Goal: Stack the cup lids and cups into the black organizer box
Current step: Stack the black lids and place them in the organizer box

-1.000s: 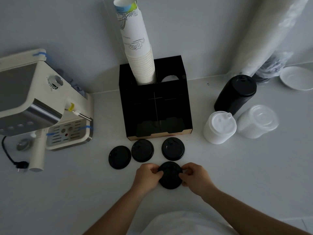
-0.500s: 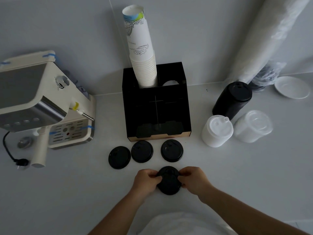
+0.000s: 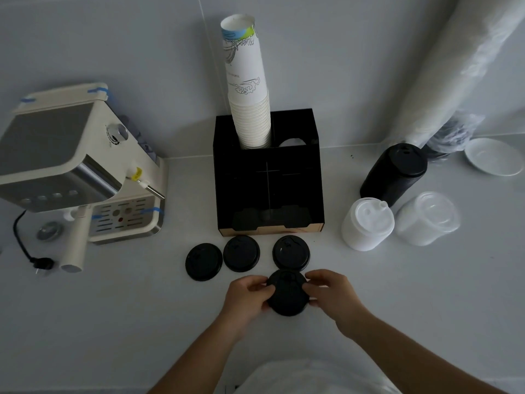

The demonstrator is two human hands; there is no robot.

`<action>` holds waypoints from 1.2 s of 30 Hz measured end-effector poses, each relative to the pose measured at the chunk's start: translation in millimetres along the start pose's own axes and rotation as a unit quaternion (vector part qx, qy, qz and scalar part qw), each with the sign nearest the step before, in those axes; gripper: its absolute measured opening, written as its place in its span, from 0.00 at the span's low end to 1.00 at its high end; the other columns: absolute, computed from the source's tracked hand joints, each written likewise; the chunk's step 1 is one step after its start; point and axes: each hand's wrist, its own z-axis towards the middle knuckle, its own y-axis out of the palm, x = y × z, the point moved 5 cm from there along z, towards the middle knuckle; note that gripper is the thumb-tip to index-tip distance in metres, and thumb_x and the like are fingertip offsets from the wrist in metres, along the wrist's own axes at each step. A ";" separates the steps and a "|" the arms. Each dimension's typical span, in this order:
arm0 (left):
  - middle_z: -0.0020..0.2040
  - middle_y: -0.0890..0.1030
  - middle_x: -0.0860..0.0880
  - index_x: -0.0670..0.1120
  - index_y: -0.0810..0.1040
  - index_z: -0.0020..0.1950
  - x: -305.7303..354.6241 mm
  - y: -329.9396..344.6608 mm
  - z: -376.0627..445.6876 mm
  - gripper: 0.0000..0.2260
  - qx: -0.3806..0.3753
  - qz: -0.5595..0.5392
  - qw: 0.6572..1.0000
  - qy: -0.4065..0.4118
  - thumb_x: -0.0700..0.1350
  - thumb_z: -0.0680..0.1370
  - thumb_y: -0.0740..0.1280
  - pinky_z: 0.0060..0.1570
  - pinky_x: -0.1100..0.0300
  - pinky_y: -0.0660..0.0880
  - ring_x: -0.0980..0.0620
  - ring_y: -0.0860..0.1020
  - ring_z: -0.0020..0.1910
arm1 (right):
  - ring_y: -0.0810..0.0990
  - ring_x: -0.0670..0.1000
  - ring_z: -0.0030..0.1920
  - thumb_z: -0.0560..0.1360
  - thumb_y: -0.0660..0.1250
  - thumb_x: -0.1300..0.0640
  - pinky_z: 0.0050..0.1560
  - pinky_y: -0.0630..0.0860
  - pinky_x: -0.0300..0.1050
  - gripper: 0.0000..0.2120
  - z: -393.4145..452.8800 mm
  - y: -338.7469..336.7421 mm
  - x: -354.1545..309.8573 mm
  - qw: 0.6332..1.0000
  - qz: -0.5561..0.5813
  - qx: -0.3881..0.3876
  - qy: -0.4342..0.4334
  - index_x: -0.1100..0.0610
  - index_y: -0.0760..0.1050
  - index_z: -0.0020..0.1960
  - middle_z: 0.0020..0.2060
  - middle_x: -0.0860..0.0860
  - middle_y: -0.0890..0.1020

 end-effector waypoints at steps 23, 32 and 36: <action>0.30 0.66 0.43 0.44 0.68 0.30 33.2 28.5 40.7 0.16 0.012 0.080 0.995 0.053 0.45 0.75 0.68 0.36 0.58 0.62 0.49 0.65 0.31 | 0.80 0.51 0.49 0.74 0.71 0.61 0.54 0.75 0.44 0.14 57.3 -17.1 -55.6 0.993 -0.074 0.079 -0.054 0.58 0.81 0.60 0.48 0.51 0.83; 0.26 0.72 0.48 0.44 0.71 0.28 32.1 33.2 51.3 0.16 0.068 0.091 0.992 0.063 0.44 0.75 0.68 0.33 0.62 0.65 0.53 0.69 0.29 | 0.82 0.54 0.48 0.73 0.72 0.62 0.55 0.78 0.47 0.14 71.6 -18.2 -52.9 0.993 -0.078 0.079 -0.035 0.60 0.82 0.58 0.47 0.55 0.84; 0.27 0.73 0.46 0.43 0.72 0.28 29.6 32.1 53.1 0.15 0.066 0.087 0.993 0.048 0.43 0.74 0.68 0.35 0.61 0.66 0.52 0.70 0.30 | 0.80 0.52 0.45 0.74 0.71 0.63 0.50 0.74 0.43 0.12 73.9 -15.1 -50.4 0.994 -0.083 0.067 -0.026 0.60 0.82 0.58 0.46 0.54 0.83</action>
